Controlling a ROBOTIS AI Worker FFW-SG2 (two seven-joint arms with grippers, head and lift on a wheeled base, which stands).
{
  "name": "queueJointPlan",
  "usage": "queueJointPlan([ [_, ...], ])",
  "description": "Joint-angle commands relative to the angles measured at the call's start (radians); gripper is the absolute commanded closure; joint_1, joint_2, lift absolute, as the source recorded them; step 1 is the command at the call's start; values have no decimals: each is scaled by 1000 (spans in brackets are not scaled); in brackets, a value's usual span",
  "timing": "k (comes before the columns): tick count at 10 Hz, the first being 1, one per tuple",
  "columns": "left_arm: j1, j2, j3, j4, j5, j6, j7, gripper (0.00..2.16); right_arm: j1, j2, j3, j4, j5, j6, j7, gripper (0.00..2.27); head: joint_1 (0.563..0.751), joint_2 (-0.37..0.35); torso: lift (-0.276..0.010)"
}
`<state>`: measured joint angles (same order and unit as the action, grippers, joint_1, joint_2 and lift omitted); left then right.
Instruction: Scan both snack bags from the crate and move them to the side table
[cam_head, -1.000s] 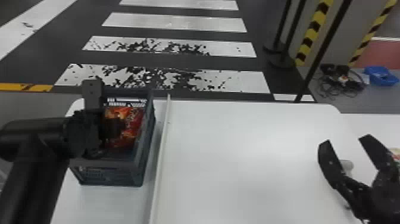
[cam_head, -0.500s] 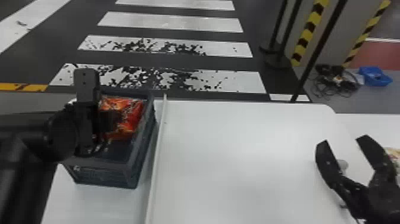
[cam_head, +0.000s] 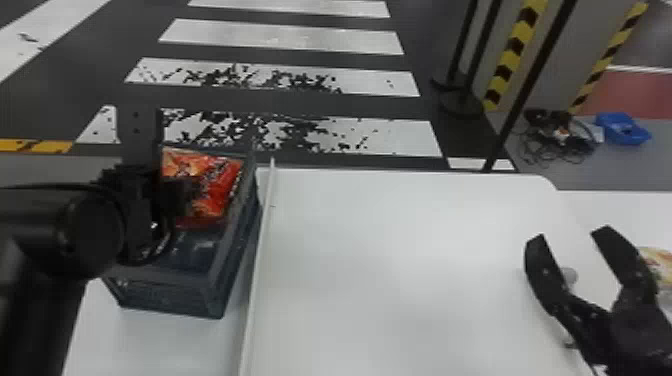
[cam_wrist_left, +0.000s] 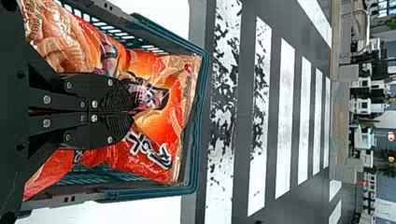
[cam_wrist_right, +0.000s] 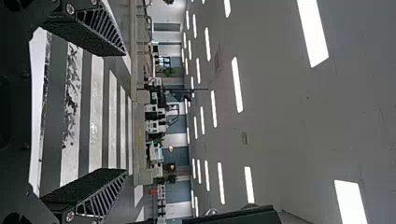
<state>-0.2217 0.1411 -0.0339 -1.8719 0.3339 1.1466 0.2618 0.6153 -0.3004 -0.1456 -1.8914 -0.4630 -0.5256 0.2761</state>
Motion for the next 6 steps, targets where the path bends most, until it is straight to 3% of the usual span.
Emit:
queueJointPlan([
  [1,12,-1,-7,-39,5,0,11,2148,1,0,0,0,0,3,0,103,695,-81,-95],
  [3,24,0,-20,-90,-1,31,28,2148,3,0,-2,-3,-3,3,0,103,695,-87,-95],
  [6,58,-1,-12,-93,-10,40,28,2148,9,0,-5,-5,-16,0,0,103,695,-94,-95],
])
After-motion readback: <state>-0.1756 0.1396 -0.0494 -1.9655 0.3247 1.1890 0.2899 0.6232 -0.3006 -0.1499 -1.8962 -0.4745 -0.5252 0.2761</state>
